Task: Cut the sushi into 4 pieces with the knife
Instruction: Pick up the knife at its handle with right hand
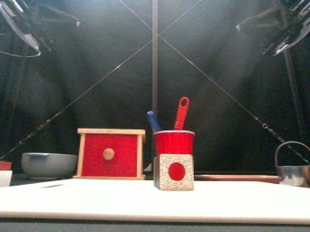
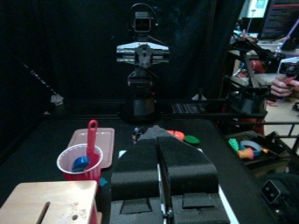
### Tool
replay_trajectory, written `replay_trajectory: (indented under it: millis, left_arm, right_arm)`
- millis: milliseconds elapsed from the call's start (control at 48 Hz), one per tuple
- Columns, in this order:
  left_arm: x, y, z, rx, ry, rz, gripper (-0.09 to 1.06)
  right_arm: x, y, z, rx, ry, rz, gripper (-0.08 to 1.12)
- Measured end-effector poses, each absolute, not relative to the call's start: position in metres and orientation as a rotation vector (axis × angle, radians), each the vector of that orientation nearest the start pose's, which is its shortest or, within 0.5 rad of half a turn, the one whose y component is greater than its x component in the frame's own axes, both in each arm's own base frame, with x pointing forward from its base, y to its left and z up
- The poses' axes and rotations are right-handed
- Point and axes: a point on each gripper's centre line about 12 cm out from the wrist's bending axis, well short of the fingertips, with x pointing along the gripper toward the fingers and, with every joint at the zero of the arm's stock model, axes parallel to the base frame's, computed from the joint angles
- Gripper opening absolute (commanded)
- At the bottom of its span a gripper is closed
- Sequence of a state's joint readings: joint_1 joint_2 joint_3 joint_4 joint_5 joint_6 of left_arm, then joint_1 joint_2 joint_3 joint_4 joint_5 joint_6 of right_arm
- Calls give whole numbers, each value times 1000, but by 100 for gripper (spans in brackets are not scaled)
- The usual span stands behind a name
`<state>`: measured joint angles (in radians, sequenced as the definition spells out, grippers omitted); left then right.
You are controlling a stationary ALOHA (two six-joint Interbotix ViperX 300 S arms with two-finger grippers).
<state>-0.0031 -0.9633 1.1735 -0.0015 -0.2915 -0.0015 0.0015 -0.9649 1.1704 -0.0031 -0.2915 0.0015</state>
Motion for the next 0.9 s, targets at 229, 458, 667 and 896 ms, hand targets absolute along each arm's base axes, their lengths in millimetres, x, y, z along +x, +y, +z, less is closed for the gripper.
replay_trajectory:
  millis: [229,458,667,896]
  left_arm:
    - [214,-1,288,-6,-126,-7,-2]
    - [236,-2,273,-6,-57,-8,-2]
    - [251,0,261,-3,5,1,-2]
    - [256,3,252,-6,41,11,-2]
  right_arm:
    - [206,-21,276,120,-13,-111,5]
    - [229,-46,274,258,108,-231,5]
    - [253,-74,310,310,252,-304,6]
    - [259,-106,345,403,353,-382,21]
